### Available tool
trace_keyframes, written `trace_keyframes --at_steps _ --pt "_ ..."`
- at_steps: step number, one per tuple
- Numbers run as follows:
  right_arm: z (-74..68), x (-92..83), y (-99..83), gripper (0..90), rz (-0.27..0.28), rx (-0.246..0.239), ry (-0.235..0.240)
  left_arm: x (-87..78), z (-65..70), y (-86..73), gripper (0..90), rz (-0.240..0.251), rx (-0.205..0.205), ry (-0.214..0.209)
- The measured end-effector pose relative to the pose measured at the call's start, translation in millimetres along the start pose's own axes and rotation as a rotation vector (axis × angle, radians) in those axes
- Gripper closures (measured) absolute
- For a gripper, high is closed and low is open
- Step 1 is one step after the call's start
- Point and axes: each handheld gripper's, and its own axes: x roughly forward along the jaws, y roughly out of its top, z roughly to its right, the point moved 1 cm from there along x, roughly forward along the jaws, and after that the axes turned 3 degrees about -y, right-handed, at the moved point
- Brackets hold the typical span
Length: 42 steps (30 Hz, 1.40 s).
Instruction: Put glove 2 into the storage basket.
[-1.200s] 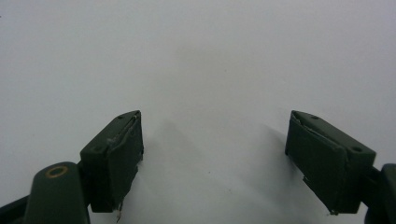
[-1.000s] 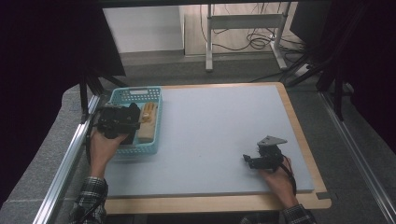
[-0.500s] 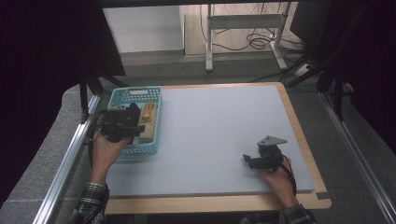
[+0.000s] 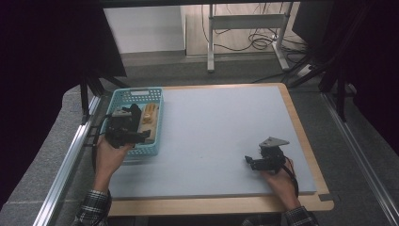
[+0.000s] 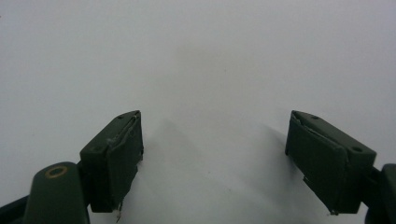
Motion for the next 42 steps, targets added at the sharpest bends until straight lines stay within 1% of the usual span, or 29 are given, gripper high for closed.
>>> trace_keyframes --at_steps 9,11,20,25,31,36,41,42 --pt "0.0 0.0 0.0 18.9 0.0 0.001 0.0 0.5 12.7 -1.3 1.0 -0.003 0.031 -0.013" --pt "0.0 0.0 0.0 18.9 0.0 0.0 0.0 0.6 15.7 -1.7 1.0 0.004 0.027 -0.018" --pt "0.0 0.0 0.0 18.9 0.0 0.0 0.0 2.9 29.7 -2.4 1.0 0.014 0.053 -0.04" --pt "0.0 0.0 0.0 18.9 0.0 -0.001 0.0 7.0 39.2 -2.6 1.0 0.016 0.076 -0.054" --pt "-0.2 0.0 0.0 18.9 0.0 0.001 -0.001 15.0 50.9 -4.2 1.0 0.006 0.102 -0.072" --pt "-0.1 0.0 0.0 18.9 0.0 0.001 -0.001 20.2 59.2 -4.0 1.0 0.008 0.11 -0.089" --pt "-0.1 0.0 0.1 18.9 0.0 0.001 -0.001 24.3 67.6 -2.3 1.0 0.015 0.126 -0.112" --pt "-0.1 0.0 0.1 18.9 0.0 0.001 -0.001 25.3 69.4 -2.2 1.0 0.019 0.124 -0.116"
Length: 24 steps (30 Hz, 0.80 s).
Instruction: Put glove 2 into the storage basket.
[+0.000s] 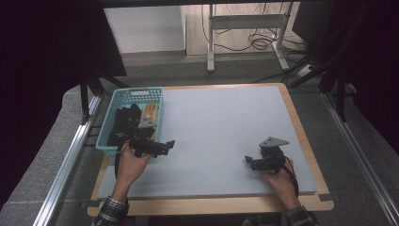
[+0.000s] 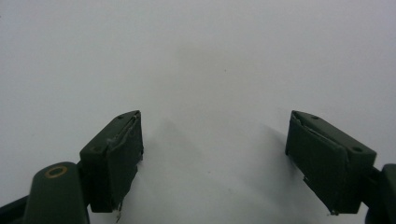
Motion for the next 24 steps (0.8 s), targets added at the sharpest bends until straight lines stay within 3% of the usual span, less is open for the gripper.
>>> trace_keyframes --at_steps 14,24 --pt "0.0 0.0 0.0 18.8 0.0 0.0 0.0 13.7 16.3 -2.6 1.0 0.03 0.002 -0.055" --pt "0.0 0.0 0.0 18.9 0.0 0.0 0.001 24.9 29.9 -4.5 0.9 0.038 0.03 -0.083"
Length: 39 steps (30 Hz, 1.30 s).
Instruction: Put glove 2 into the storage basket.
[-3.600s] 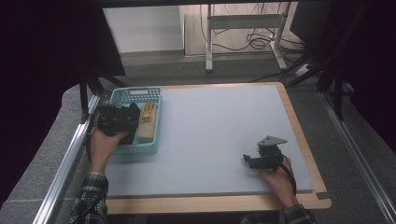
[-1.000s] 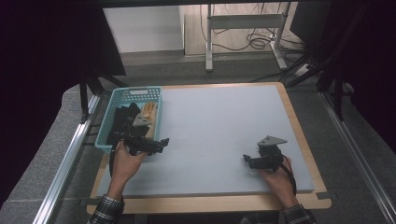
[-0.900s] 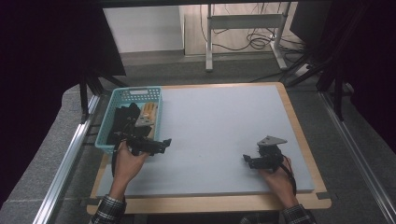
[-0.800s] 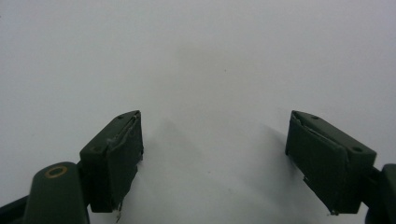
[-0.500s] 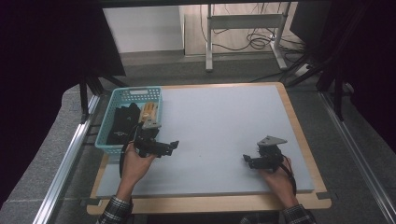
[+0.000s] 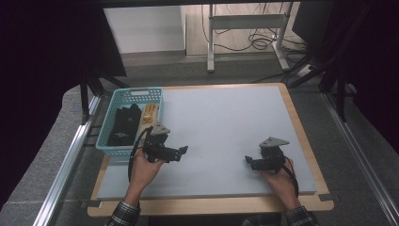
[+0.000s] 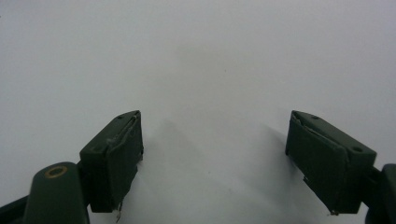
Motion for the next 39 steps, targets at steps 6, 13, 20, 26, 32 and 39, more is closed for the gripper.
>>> trace_keyframes --at_steps 6,13,20,26,32,39 --pt "0.0 0.0 0.0 18.9 0.0 0.0 0.0 8.2 8.8 -0.3 0.6 0.003 0.014 -0.019" --pt "0.0 0.0 0.1 18.8 0.0 0.0 0.0 17.9 20.5 0.3 0.3 0.009 0.029 -0.043" --pt "0.0 0.0 0.1 18.8 0.0 0.0 0.0 28.5 32.7 1.3 0.2 0.0 0.059 -0.063" --pt "0.0 0.0 0.1 18.8 0.0 0.0 0.0 36.1 41.4 -4.2 0.0 -0.009 0.081 -0.083" --pt "0.1 0.1 0.1 18.8 0.0 0.0 0.0 42.2 43.3 -13.7 0.0 -0.026 0.091 -0.083" --pt "0.0 0.1 0.1 18.8 0.0 0.001 0.001 50.1 43.2 -25.1 0.0 -0.041 0.091 -0.089"
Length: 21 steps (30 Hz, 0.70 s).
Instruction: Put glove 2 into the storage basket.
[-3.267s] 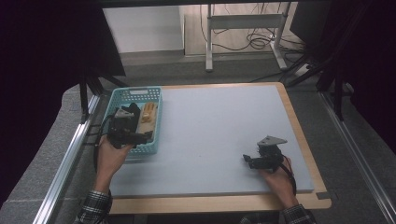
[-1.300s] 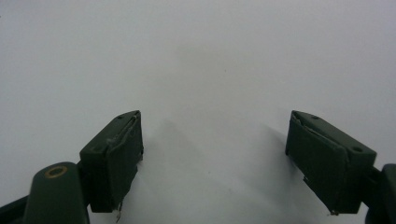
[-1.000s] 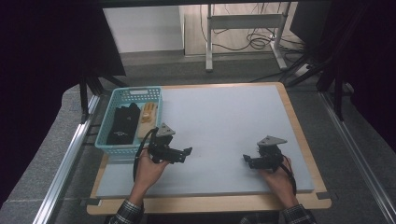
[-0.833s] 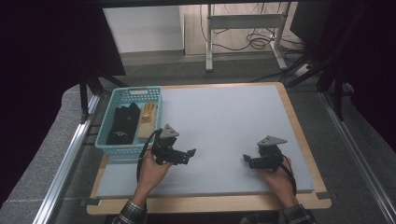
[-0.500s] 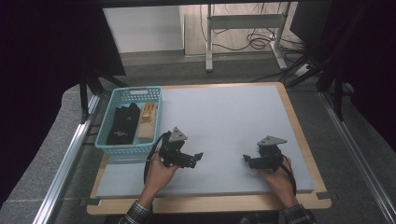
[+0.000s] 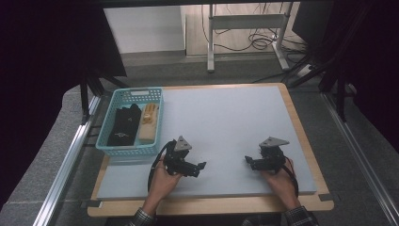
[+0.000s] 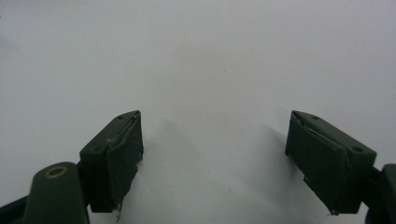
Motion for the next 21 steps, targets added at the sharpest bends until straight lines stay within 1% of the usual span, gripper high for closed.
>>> trace_keyframes --at_steps 4,7,12,16,21 --pt "0.0 0.0 0.0 18.8 0.0 0.0 0.0 3.3 0.2 -7.5 0.0 -0.005 0.009 -0.008" --pt "0.0 0.0 0.0 18.8 0.0 0.0 0.0 5.9 -0.4 -13.4 0.0 -0.011 0.002 -0.015" --pt "0.0 0.0 0.0 18.9 0.0 0.0 0.0 10.4 -1.0 -21.6 0.0 -0.031 0.002 -0.012" --pt "-0.1 0.0 0.0 18.8 0.0 0.0 0.0 13.3 0.4 -25.8 0.0 -0.054 0.015 -0.011" --pt "0.0 0.0 0.0 18.8 0.0 0.0 0.0 19.1 3.2 -29.3 0.0 -0.095 0.032 -0.004"
